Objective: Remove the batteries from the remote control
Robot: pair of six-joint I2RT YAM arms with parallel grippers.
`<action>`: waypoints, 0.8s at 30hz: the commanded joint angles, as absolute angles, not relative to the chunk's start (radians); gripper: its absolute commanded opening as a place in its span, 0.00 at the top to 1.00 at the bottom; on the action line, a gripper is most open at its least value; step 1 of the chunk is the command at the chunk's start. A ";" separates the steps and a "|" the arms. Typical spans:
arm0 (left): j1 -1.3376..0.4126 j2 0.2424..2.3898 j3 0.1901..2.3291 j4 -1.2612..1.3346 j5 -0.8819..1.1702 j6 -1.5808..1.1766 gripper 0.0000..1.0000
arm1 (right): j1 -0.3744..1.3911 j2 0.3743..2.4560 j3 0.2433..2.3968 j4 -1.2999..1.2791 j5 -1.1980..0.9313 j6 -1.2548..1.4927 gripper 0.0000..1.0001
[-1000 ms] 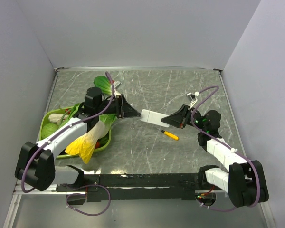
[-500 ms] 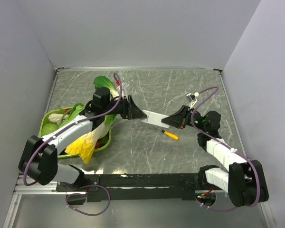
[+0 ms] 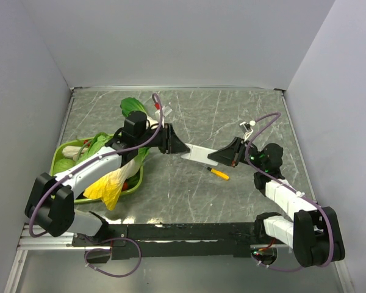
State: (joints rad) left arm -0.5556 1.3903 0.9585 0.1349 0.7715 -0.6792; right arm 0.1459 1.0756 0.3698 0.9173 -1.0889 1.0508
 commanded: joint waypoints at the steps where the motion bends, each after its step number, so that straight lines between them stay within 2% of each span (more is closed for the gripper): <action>1: -0.552 1.378 1.003 0.046 0.697 -0.597 0.67 | 0.141 1.062 0.377 0.988 -1.106 1.048 1.00; 5: -0.551 1.379 1.042 -0.043 0.710 -0.520 0.64 | 0.132 1.054 0.387 0.916 -1.112 1.013 1.00; 6: -0.551 1.381 1.051 -0.063 0.707 -0.512 0.68 | 0.129 1.049 0.387 0.895 -1.112 0.999 1.00; 7: -0.551 1.382 1.052 -0.069 0.709 -0.508 0.77 | 0.126 1.048 0.385 0.896 -1.115 1.000 1.00; 9: -0.551 1.387 1.055 -0.075 0.707 -0.500 0.80 | 0.118 1.046 0.379 0.913 -1.126 1.017 1.00; 13: -0.551 1.396 1.055 -0.083 0.749 -0.486 0.78 | 0.098 1.042 0.373 0.928 -1.146 1.025 1.00; 17: -0.551 1.407 1.066 -0.098 0.775 -0.474 0.84 | 0.080 1.035 0.370 0.942 -1.166 1.031 1.00; 24: -0.546 1.402 1.077 -0.114 0.785 -0.465 0.84 | 0.041 1.026 0.354 0.963 -1.198 1.049 1.00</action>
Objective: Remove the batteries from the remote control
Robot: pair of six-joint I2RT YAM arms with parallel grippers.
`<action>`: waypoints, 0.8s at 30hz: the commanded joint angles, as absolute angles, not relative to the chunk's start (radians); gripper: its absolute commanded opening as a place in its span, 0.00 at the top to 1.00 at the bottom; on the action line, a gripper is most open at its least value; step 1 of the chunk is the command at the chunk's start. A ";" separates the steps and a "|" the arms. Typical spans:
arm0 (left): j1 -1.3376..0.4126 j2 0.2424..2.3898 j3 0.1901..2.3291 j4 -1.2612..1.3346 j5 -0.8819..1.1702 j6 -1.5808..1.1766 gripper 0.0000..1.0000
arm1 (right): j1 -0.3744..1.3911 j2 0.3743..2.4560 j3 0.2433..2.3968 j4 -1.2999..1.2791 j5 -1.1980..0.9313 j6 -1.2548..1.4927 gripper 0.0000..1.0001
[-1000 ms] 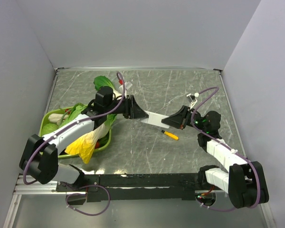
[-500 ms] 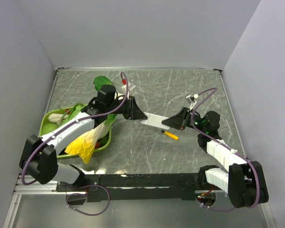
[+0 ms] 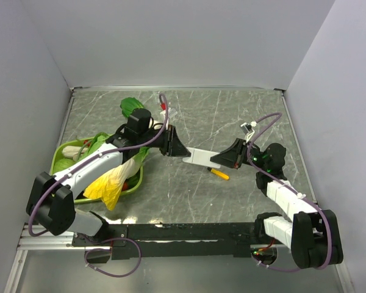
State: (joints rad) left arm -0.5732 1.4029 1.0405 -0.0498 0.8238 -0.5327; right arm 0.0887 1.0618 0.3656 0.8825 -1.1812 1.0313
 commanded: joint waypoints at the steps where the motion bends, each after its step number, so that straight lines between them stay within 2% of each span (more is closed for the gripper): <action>1: -0.546 1.402 1.077 -0.112 0.799 -0.466 0.82 | 0.040 1.026 0.353 0.972 -1.198 1.054 1.00; 9: -0.543 1.396 1.074 -0.104 0.856 -0.451 0.77 | 0.028 1.043 0.345 1.038 -1.226 1.101 1.00; 24: -0.520 1.413 1.111 -0.179 0.914 -0.402 0.89 | 0.005 1.060 0.347 1.104 -1.249 1.144 1.00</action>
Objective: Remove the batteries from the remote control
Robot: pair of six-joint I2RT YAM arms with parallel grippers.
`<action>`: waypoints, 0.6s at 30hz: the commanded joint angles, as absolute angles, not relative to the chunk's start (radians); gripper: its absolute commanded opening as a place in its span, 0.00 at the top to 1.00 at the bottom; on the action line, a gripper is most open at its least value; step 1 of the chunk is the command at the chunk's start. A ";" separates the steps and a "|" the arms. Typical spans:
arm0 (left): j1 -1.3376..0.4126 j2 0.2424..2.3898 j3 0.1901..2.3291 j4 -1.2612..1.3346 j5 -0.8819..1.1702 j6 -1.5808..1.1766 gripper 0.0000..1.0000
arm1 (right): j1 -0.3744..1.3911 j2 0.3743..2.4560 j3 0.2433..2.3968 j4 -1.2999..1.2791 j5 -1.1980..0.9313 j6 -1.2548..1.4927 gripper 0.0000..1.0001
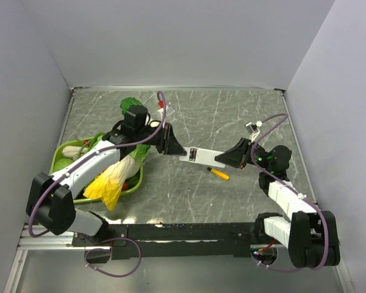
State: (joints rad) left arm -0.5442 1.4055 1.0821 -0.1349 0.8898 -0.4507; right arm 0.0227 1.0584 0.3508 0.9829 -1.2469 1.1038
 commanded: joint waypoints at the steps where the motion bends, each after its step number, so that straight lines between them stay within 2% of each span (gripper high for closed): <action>1: -0.520 1.414 1.111 -0.181 0.925 -0.402 0.90 | -0.020 1.063 0.345 1.120 -1.250 1.156 1.00; 3: -0.519 1.414 1.115 -0.189 0.931 -0.399 0.99 | -0.026 1.072 0.345 1.147 -1.253 1.178 1.00; 9: -0.520 1.411 1.115 -0.210 0.885 -0.402 0.99 | -0.037 1.069 0.350 1.135 -1.244 1.172 1.00; 11: -0.522 1.416 1.120 -0.232 0.750 -0.411 0.99 | -0.037 1.045 0.356 1.062 -1.232 1.126 1.00; 14: -0.523 1.443 1.123 -0.264 0.616 -0.454 0.99 | -0.037 0.974 0.388 0.794 -1.183 0.978 1.00; 16: -0.535 1.469 1.105 -0.246 0.574 -0.511 0.99 | -0.038 0.902 0.431 0.514 -1.093 0.829 1.00; 18: -0.546 1.491 1.085 -0.223 0.516 -0.566 0.99 | -0.037 0.853 0.459 0.363 -0.960 0.754 1.00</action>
State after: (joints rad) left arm -0.5255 1.4521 1.0866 -0.2424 0.6773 -0.4667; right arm -0.0319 0.9623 0.3630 0.7330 -1.1664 0.9901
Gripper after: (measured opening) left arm 0.053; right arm 0.285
